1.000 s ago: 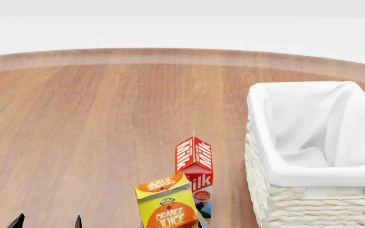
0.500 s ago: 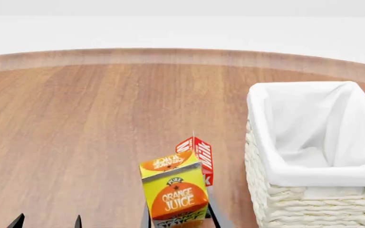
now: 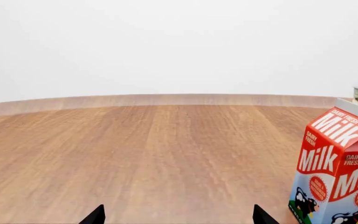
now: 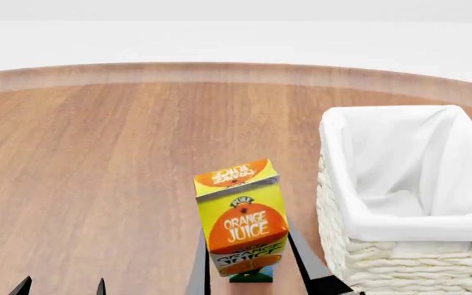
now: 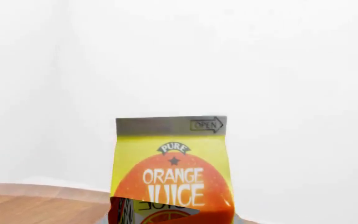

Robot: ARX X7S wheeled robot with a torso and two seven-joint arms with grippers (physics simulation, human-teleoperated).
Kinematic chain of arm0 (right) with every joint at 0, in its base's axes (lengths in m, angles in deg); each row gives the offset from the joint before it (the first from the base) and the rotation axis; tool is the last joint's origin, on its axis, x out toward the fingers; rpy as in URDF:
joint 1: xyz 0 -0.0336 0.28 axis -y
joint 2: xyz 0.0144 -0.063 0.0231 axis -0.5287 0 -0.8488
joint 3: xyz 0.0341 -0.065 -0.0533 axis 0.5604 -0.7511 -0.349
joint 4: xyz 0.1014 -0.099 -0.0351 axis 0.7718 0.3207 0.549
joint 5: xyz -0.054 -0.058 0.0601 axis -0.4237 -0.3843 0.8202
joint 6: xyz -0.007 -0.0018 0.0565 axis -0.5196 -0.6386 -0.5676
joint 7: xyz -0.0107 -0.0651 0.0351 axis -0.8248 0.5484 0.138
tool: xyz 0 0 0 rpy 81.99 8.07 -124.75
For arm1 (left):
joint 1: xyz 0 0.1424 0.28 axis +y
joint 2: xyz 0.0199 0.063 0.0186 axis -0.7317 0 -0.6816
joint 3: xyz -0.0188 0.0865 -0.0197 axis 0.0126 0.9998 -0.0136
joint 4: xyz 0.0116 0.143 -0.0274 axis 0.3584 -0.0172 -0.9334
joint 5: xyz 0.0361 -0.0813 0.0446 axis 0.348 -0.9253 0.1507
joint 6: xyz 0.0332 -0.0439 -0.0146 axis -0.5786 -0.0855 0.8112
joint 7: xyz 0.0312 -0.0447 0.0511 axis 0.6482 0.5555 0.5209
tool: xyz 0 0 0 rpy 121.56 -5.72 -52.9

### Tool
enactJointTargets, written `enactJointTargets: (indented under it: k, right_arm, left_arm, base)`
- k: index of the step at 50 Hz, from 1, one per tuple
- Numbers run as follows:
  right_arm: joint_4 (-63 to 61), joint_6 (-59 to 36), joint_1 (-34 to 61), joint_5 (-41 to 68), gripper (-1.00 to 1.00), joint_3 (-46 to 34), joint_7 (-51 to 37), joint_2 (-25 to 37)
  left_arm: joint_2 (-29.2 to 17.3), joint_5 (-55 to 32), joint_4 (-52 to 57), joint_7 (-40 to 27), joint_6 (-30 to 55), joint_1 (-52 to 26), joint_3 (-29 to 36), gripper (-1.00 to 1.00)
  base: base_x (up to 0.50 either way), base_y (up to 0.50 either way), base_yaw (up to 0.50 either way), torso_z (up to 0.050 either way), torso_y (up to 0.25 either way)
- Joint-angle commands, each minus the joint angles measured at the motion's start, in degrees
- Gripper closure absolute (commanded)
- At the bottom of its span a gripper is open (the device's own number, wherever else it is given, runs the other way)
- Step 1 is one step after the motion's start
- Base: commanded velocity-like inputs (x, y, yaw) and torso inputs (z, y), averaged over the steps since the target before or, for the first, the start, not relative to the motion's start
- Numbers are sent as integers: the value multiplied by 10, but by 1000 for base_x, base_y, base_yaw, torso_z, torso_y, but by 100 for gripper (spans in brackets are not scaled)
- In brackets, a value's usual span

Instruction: Pick up the orange juice, and put it in the basket.

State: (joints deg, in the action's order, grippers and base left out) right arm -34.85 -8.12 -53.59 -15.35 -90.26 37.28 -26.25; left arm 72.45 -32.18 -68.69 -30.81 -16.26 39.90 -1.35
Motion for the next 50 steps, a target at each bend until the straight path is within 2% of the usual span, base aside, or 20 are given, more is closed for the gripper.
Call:
enactJointTargets:
  k: [1,14,29,50]
  right_arm:
    - [-37,-45,29,-11,100,22,1,0]
    - [-76,-112,81,12,100,57,-6,-7]
    - [-72,-145,120,28,100,86,-8,-2]
    - [-7,-123,146,59,100,156,-3,1]
  left_arm:
    - [-1,-1,0,-1,-1,0,2,-100]
    - [-3,-3,0,-3,-1,-1,4,-100]
    - [-4,-4,-1,-5,-2,-2,6,-100]
    - [-6,-6,-1,-7,-3,-2,9,-100]
  base:
    - [0,0,0,0,0]
    - [0,0,0,1,1]
    - [0,0,0,0,1]
    - [0,0,0,0,0]
